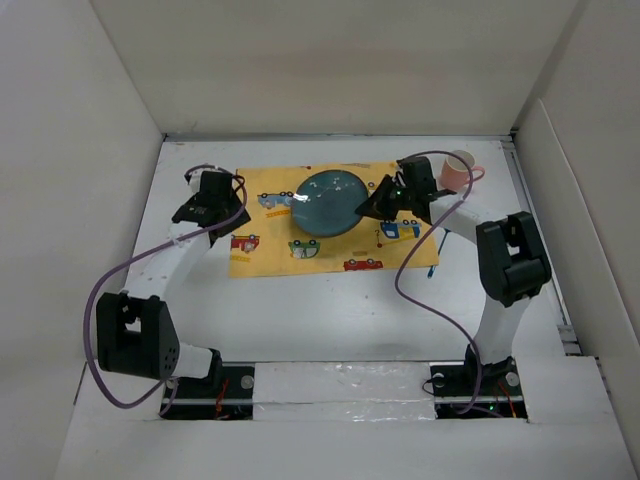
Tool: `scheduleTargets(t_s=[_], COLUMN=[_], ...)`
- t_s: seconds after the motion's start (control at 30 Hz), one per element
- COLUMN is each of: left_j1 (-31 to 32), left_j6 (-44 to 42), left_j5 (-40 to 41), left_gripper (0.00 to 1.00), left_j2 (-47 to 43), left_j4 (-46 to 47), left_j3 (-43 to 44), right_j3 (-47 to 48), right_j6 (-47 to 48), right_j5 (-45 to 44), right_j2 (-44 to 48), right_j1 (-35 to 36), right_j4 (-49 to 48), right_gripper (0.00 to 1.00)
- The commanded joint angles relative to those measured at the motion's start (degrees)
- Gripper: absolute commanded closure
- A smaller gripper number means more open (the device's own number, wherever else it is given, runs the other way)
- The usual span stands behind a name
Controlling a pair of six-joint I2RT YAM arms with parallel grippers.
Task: Set the dinner table for one person
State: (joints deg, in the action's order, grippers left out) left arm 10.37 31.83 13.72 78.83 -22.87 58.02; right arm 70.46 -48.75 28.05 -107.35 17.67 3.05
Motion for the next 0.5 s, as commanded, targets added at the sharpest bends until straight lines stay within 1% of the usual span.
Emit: scheduleTargets(t_s=[0.0, 0.17, 0.3, 0.43, 0.47], left_j1=[-0.3, -0.3, 1.6, 2.1, 2.1], left_j6=[-2.0, -2.2, -2.9, -3.5, -3.5], left_j5=[-0.6, -4.0, -4.1, -4.3, -4.7], left_gripper=[0.45, 0.49, 0.5, 0.5, 0.5], left_j2=[-3.0, -2.9, -2.4, -1.5, -1.2], left_j4=[-0.1, 1.0, 0.9, 0.8, 0.9], left_j3=[3.6, 4.9, 7.5, 9.4, 9.4], right_j3=[2.6, 1.4, -1.4, -5.2, -5.3], right_j6=[-5.9, -8.9, -12.5, -15.2, -15.3], right_j5=[4.0, 0.7, -2.1, -4.5, -4.8], right_j2=[1.1, -0.8, -2.0, -2.4, -2.6], right_j1=[0.9, 1.4, 2.5, 3.6, 4.4], right_j4=[-16.8, -19.1, -19.6, -19.7, -19.2], right_gripper=[1.0, 1.0, 1.0, 1.0, 0.98])
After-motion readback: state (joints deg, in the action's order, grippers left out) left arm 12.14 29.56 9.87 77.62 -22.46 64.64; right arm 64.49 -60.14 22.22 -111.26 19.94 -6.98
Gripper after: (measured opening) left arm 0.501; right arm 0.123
